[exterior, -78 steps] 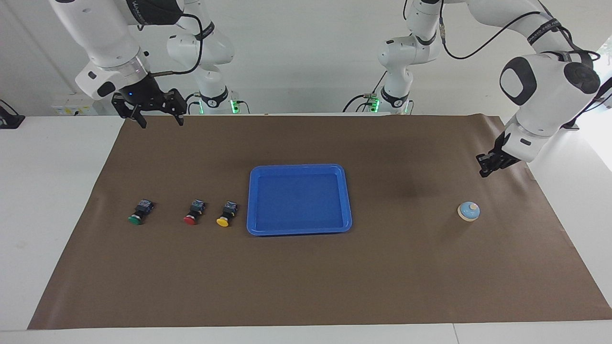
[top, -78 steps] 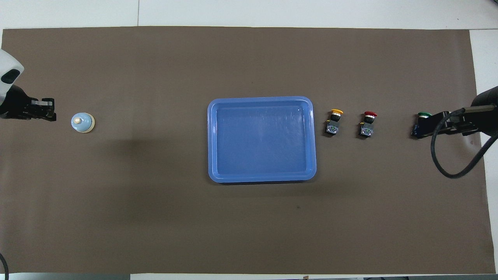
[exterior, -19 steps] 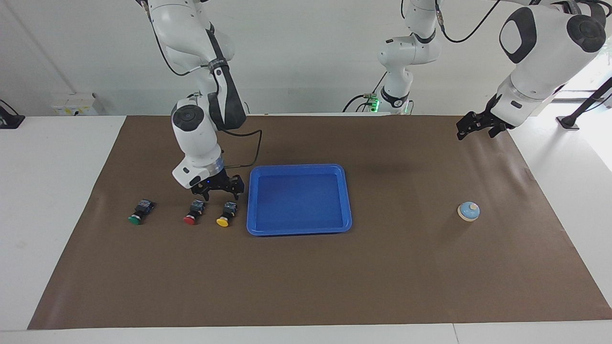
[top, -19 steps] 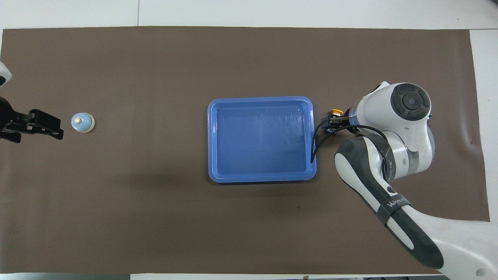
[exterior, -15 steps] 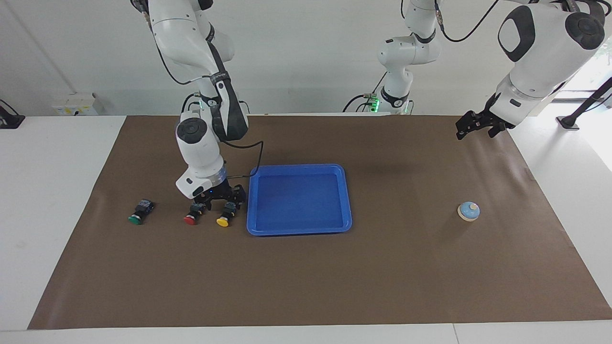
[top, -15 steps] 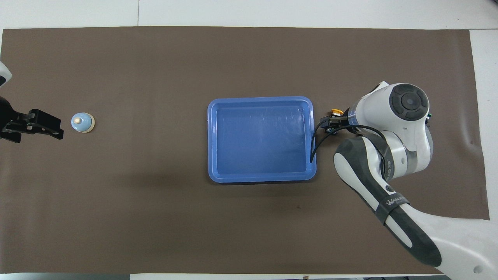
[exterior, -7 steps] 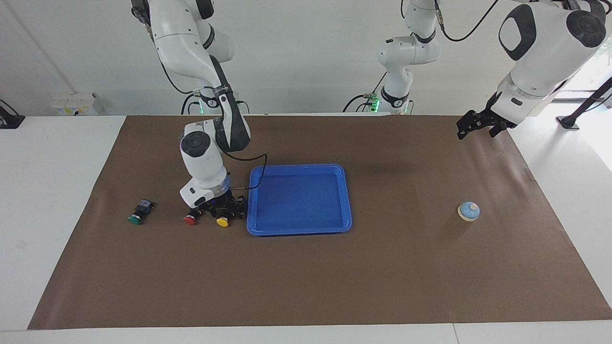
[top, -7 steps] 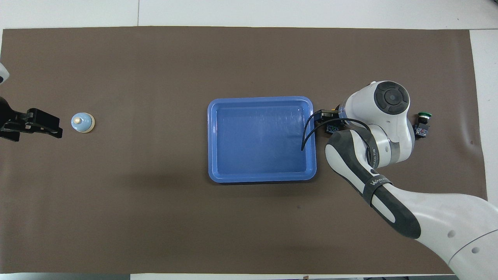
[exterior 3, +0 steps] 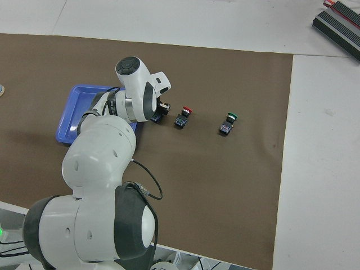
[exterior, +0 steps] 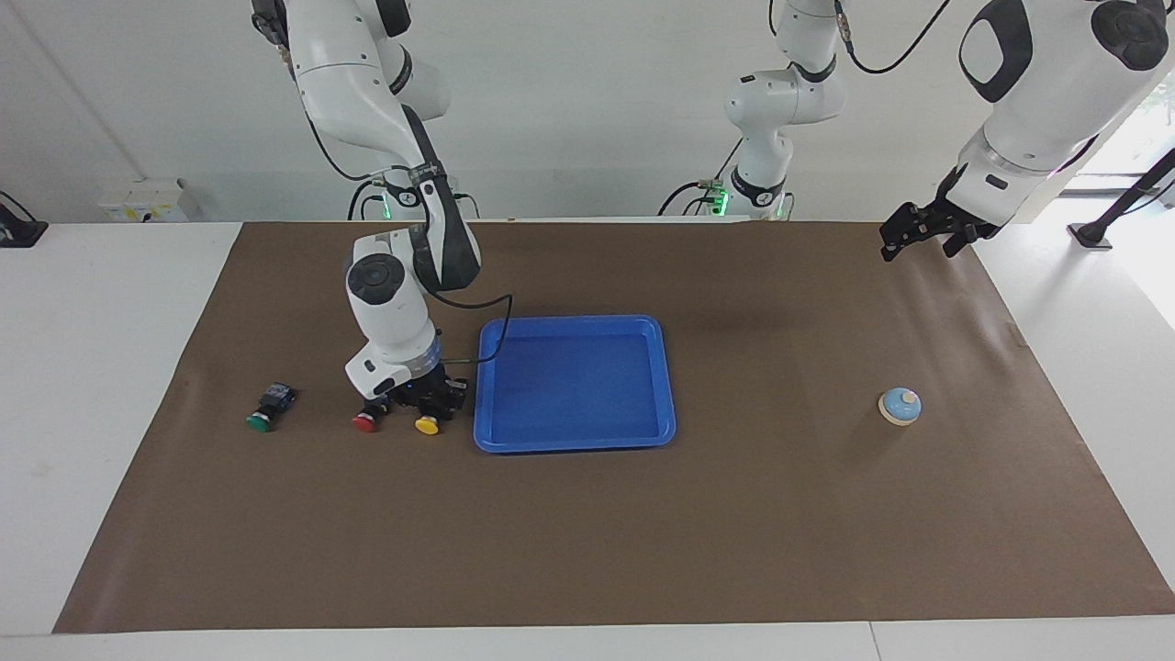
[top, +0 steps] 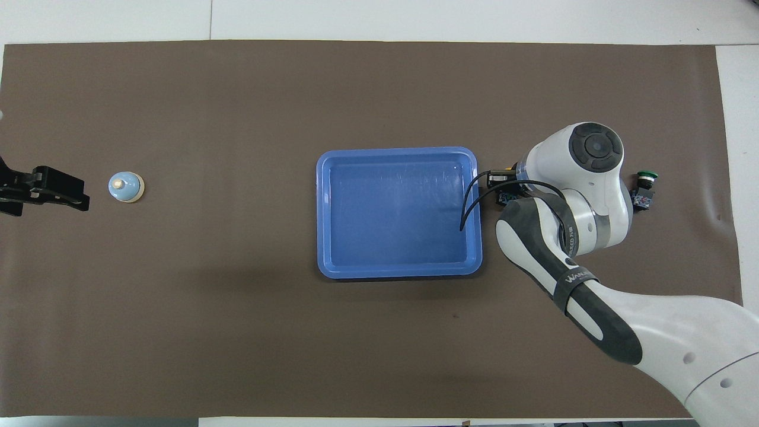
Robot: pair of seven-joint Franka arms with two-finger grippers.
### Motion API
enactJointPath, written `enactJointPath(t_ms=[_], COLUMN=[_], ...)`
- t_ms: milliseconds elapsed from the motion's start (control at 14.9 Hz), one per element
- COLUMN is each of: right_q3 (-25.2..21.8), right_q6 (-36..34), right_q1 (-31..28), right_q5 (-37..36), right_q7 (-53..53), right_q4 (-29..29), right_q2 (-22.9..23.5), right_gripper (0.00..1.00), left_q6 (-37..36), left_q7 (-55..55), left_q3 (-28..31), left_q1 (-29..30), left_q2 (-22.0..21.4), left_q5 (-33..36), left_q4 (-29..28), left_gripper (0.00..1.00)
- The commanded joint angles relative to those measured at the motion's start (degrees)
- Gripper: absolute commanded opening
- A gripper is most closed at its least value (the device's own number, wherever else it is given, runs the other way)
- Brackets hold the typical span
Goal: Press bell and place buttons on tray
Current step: 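Lift the yellow button and carry it toward the blue tray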
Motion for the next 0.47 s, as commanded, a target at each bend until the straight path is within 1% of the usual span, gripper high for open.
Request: enactJointPath(t_ms=[0,134,201,269,403], right_q3=[0.13,0.22,0.31,0.22,0.22], right_q6=[-5.27,-13.25,-16.77,-18.81,-18.57], right_q1=[-0.18,0.43,2.35,4.54,6.93], right_q5=[-0.35,-0.26,0.0,0.18,0.18], right_q7=[-2.29,-2.66,-2.57,-1.96,-0.82], right_q4=[3.95,11.06,14.4,16.7,16.9], right_q2=[-0.46,-0.11,0.15,0.33,0.33], right_gripper=[0.0,0.0,0.0,0.0,0.0], left_q6=[0.73,0.73,0.73,0.82,0.73], left_q7=[-0.15,-0.15,-0.15,-0.15,-0.15], left_q3=[0.41,0.41,0.41,0.41,0.41], left_q1=[-0.01,-0.01,-0.01,-0.01,-0.01], left_q2=[-1.41,-1.41,-1.41,-1.41,-1.41], left_q5=[0.1,0.1,0.1,0.1,0.1], left_q4=[-1.65,-1.65,-1.65,-1.65,-1.65], left_gripper=[1.0,1.0,1.0,1.0,1.0])
